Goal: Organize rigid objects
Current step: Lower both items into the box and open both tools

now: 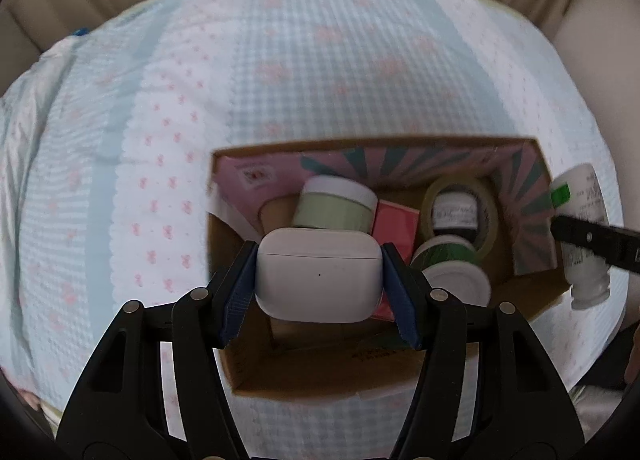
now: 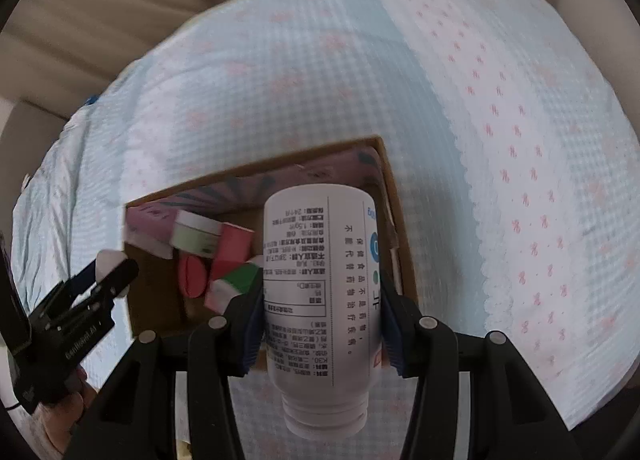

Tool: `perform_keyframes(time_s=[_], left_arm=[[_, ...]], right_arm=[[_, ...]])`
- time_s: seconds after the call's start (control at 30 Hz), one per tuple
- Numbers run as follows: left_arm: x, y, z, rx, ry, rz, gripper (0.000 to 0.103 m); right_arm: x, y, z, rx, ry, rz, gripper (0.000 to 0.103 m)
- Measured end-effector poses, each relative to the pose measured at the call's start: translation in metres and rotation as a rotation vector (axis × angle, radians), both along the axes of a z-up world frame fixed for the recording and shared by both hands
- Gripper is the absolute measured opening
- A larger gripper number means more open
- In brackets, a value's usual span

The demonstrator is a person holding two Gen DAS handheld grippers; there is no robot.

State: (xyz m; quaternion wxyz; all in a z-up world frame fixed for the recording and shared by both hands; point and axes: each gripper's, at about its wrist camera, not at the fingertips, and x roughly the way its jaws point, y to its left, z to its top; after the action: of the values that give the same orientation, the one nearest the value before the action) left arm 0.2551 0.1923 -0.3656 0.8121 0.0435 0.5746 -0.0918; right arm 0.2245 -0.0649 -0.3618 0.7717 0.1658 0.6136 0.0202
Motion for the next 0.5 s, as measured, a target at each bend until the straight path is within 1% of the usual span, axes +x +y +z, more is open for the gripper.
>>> perform_keyframes(time_s=[0.13, 0.27, 0.3, 0.33, 0.37, 0.4, 0.43, 0.5], left_arm=[[-0.001, -0.008, -0.012, 0.021, 0.017, -0.033, 0.058], [-0.003, -0.015, -0.014, 0.012, 0.021, -0.075, 0.058], [-0.003, -0.017, -0.014, 0.015, 0.023, -0.087, 0.063], [-0.004, -0.017, -0.013, 0.013, 0.022, -0.092, 0.087], [-0.005, -0.017, -0.011, 0.008, 0.018, -0.094, 0.102], [-0.008, -0.016, -0.007, -0.006, 0.002, -0.094, 0.103], [-0.01, -0.014, -0.004, -0.016, -0.004, -0.094, 0.103], [-0.013, -0.011, -0.002, -0.016, -0.007, -0.088, 0.103]], right_arm=[[0.008, -0.002, -0.015, 0.018, 0.028, -0.021, 0.046], [0.014, -0.001, -0.022, 0.042, 0.033, -0.048, 0.047], [0.014, -0.002, -0.022, 0.042, 0.028, -0.069, 0.047], [0.013, -0.002, -0.02, 0.044, 0.016, -0.083, 0.052], [0.012, -0.005, -0.017, 0.041, 0.0, -0.105, 0.058], [0.011, -0.006, -0.014, 0.032, -0.005, -0.111, 0.077], [0.009, -0.006, -0.01, 0.01, -0.021, -0.116, 0.094], [0.006, -0.006, -0.005, -0.024, -0.027, -0.112, 0.099]])
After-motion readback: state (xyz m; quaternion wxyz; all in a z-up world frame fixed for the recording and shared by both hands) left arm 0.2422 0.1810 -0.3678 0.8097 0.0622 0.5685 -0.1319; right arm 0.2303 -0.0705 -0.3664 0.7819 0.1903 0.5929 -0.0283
